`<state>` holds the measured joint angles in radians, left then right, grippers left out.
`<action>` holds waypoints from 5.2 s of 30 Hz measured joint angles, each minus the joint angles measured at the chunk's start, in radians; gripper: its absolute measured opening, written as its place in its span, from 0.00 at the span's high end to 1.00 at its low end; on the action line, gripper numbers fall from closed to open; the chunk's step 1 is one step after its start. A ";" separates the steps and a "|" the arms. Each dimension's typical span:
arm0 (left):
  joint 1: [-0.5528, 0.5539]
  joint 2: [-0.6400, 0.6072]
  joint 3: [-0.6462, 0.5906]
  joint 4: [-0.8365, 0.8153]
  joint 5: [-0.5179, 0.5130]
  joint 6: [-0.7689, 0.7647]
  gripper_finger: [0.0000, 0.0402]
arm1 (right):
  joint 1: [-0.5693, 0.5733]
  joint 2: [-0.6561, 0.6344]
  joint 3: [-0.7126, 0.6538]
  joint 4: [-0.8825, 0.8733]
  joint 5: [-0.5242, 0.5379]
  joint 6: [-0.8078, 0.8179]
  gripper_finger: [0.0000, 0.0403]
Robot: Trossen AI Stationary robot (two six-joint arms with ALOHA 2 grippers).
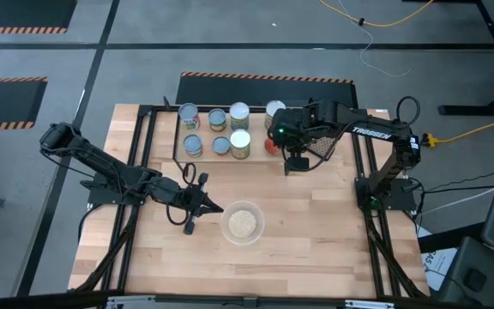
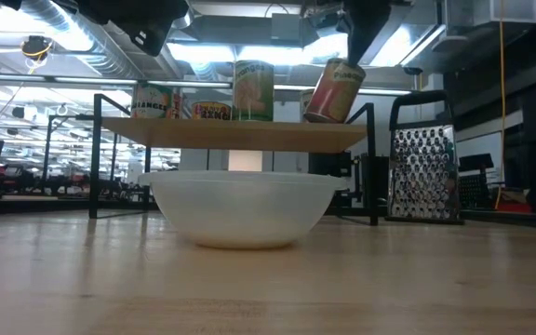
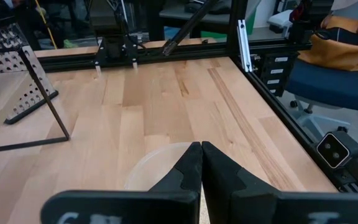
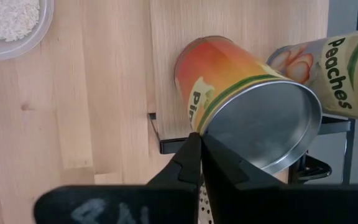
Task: Pick and place cans onto a shelf
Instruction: Put the big canned pineapple on the shelf, then return to Home Position
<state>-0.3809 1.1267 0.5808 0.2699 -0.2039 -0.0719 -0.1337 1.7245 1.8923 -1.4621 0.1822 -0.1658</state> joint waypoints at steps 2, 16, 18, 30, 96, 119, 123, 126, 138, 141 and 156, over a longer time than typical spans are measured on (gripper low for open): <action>0.000 0.000 0.000 0.000 0.000 0.000 1.00 | 0.000 0.000 0.000 0.005 0.000 0.000 0.96; 0.000 0.000 0.000 0.000 0.000 0.000 1.00 | 0.000 0.000 0.000 0.062 -0.002 0.003 0.95; 0.000 0.000 0.000 0.000 0.000 0.000 1.00 | 0.000 0.000 0.000 0.064 -0.002 0.003 0.95; 0.000 0.000 0.000 0.000 0.000 0.000 1.00 | 0.000 0.000 -0.001 0.066 -0.002 0.003 0.94; 0.000 0.000 0.000 0.000 0.008 0.000 1.00 | 0.000 0.043 0.004 0.111 -0.066 -0.124 0.98; 0.000 0.000 0.000 0.000 0.008 0.000 1.00 | -0.008 0.048 0.000 0.208 -0.074 0.162 0.98; 0.000 0.000 0.000 0.000 0.008 0.000 1.00 | -0.008 0.048 0.000 0.208 -0.073 0.161 0.97; 0.000 0.000 0.000 0.000 0.008 0.000 1.00 | -0.008 0.048 0.000 0.209 -0.074 0.161 0.92; 0.000 0.000 0.000 0.001 0.008 0.000 1.00 | -0.010 0.050 0.029 0.204 -0.073 0.162 0.82; 0.000 0.000 0.000 0.022 0.008 0.002 1.00 | -0.001 0.033 0.074 0.201 -0.078 0.159 0.82; 0.174 -0.023 0.000 0.158 0.049 0.107 1.00 | 0.167 -0.198 0.130 0.135 -0.067 0.178 0.82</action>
<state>-0.2068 1.1037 0.5809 0.4275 -0.1549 0.0351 0.0334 1.5266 2.0224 -1.3273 0.1152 0.0118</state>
